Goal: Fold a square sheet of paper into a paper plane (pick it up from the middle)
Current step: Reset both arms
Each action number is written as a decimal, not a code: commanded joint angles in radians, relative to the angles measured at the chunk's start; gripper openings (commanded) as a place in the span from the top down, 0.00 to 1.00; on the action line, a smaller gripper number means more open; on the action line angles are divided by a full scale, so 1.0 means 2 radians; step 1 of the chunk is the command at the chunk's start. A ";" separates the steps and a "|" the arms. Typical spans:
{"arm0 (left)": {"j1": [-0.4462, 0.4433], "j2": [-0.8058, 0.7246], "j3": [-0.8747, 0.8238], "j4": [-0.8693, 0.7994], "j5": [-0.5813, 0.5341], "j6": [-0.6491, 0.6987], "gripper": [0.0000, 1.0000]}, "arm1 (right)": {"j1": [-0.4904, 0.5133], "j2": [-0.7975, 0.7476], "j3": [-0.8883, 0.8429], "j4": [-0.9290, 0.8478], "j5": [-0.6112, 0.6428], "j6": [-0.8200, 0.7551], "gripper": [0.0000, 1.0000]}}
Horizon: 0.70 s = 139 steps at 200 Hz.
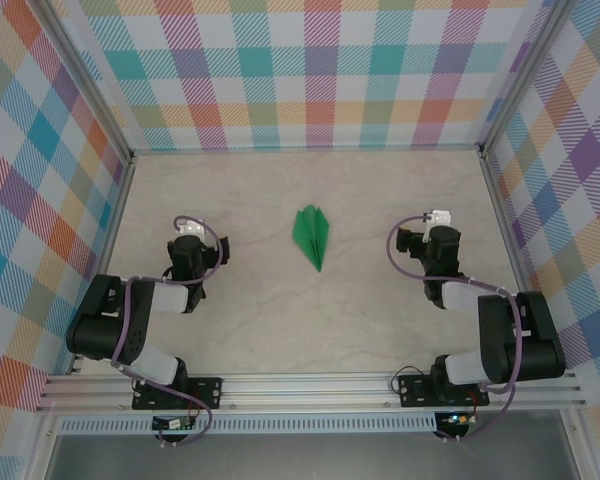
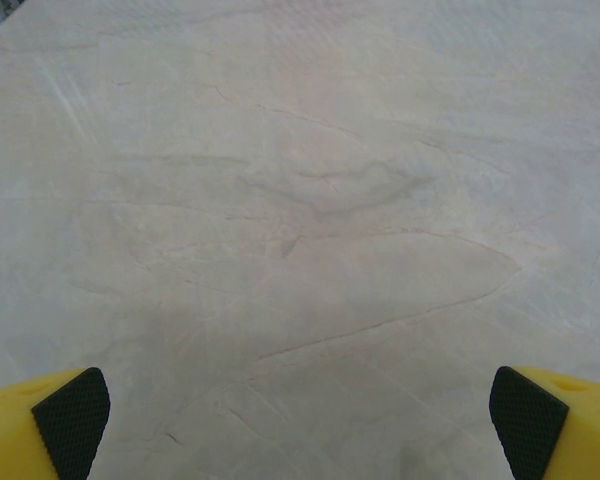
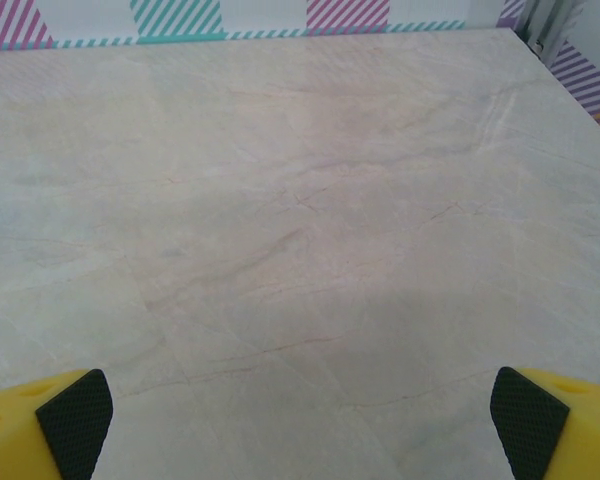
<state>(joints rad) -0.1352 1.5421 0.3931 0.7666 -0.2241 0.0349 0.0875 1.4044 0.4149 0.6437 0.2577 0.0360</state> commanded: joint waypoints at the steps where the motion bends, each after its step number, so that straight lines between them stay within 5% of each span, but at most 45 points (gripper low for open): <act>1: 0.011 0.009 0.000 0.047 0.015 0.002 0.00 | -0.012 0.029 -0.008 0.072 -0.036 -0.006 0.00; 139: 0.025 0.011 0.013 0.020 0.034 -0.008 0.00 | -0.024 0.061 -0.009 0.096 -0.054 0.001 0.00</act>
<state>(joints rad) -0.0937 1.5570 0.3954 0.7982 -0.1753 0.0231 0.0463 1.5238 0.4019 0.7887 0.1699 0.0364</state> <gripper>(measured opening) 0.999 0.997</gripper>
